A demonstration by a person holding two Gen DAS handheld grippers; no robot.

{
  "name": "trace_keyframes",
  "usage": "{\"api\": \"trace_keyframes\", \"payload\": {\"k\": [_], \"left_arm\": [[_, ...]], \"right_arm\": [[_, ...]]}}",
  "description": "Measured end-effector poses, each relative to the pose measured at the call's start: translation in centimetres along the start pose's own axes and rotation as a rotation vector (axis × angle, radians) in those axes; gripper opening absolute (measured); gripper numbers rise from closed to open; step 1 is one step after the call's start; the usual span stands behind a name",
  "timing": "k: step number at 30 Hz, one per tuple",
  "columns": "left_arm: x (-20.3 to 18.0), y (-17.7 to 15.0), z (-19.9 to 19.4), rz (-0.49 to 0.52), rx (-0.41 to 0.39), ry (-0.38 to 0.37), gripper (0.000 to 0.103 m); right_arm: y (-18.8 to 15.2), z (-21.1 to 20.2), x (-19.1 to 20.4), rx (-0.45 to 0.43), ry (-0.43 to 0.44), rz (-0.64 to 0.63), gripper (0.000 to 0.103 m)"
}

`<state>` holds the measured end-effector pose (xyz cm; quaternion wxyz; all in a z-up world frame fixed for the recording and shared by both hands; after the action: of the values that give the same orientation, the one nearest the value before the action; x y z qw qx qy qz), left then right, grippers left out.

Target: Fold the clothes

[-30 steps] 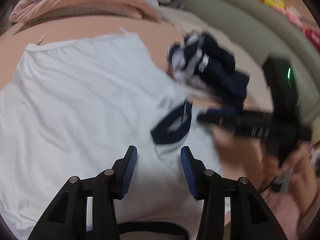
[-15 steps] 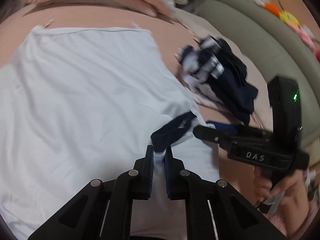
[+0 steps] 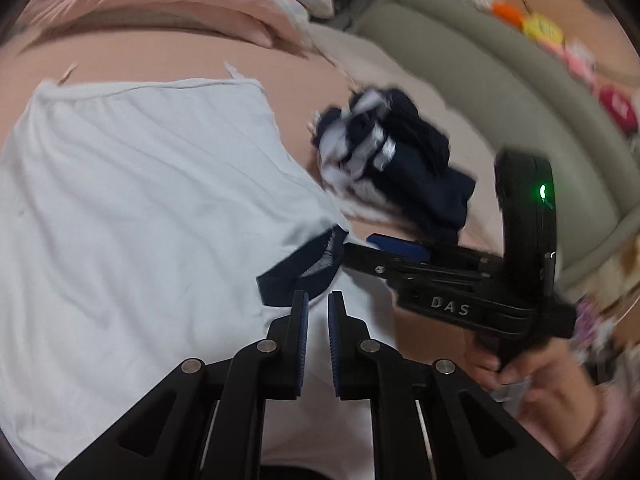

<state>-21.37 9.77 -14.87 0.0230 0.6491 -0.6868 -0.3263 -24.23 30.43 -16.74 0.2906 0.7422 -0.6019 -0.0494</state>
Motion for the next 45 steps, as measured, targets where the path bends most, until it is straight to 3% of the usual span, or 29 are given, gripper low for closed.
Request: {"api": "trace_keyframes", "payload": {"k": [6, 11, 13, 16, 21, 23, 24, 30, 33, 36, 39, 42, 45], "left_arm": [[-1.8, -0.7, 0.4, 0.108, 0.048, 0.023, 0.008], [-3.2, -1.6, 0.6, 0.181, 0.088, 0.033, 0.008], [-3.4, -2.6, 0.4, 0.179, 0.104, 0.017, 0.008], [-3.7, -4.0, 0.2, 0.175, 0.129, -0.007, 0.008], [-4.4, -5.0, -0.7, 0.136, 0.122, -0.075, 0.008], [-4.9, -5.2, -0.8, 0.144, 0.114, -0.086, 0.008], [-5.1, -5.3, -0.9, 0.15, 0.111, -0.092, 0.008], [-7.3, -5.4, -1.3, 0.242, 0.101, -0.18, 0.008], [-7.6, -5.2, 0.4, 0.267, 0.131, -0.121, 0.009], [-6.7, -6.1, 3.0, 0.287, 0.228, -0.022, 0.008], [-5.5, -6.8, 2.6, 0.261, 0.22, -0.058, 0.008], [-4.9, -6.9, 1.9, 0.235, 0.208, -0.097, 0.008], [-5.1, -6.3, 1.0, 0.211, 0.167, -0.134, 0.008]], "right_arm": [[-3.5, -3.8, -1.7, 0.013, 0.01, 0.101, 0.042], [-9.1, -7.3, -0.7, -0.049, 0.072, 0.293, 0.042], [-10.9, -8.2, 0.4, -0.075, 0.056, 0.314, 0.042], [-12.6, -9.2, 2.2, -0.107, 0.031, 0.286, 0.042], [-12.9, -7.4, 3.9, -0.062, -0.04, 0.197, 0.041], [-13.4, -7.3, 4.3, -0.05, -0.095, 0.145, 0.016], [-13.7, -7.3, 4.5, -0.045, -0.125, 0.117, 0.009], [-15.4, -7.6, 5.8, -0.032, -0.259, -0.029, 0.008], [-16.0, -7.6, 5.6, -0.007, -0.239, -0.027, 0.007], [-16.8, -8.0, 5.0, 0.042, -0.153, 0.014, 0.007], [-17.2, -8.6, 3.5, 0.082, -0.049, 0.116, 0.007], [-16.3, -10.9, 3.0, -0.017, 0.061, 0.173, 0.008], [-14.7, -11.5, 2.8, -0.115, 0.036, 0.172, 0.01]]}}
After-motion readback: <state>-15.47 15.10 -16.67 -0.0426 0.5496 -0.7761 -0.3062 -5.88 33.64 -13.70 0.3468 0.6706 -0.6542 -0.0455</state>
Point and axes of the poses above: each gripper's, at about its wrist camera, not at the fingertips, and z roughly the way its jaws point, x to its left, y to its top, the point moved 3 cm from there along z, roughly the way its jaws point, and after that the axes turned 3 degrees about y, right-handed, at the moved point
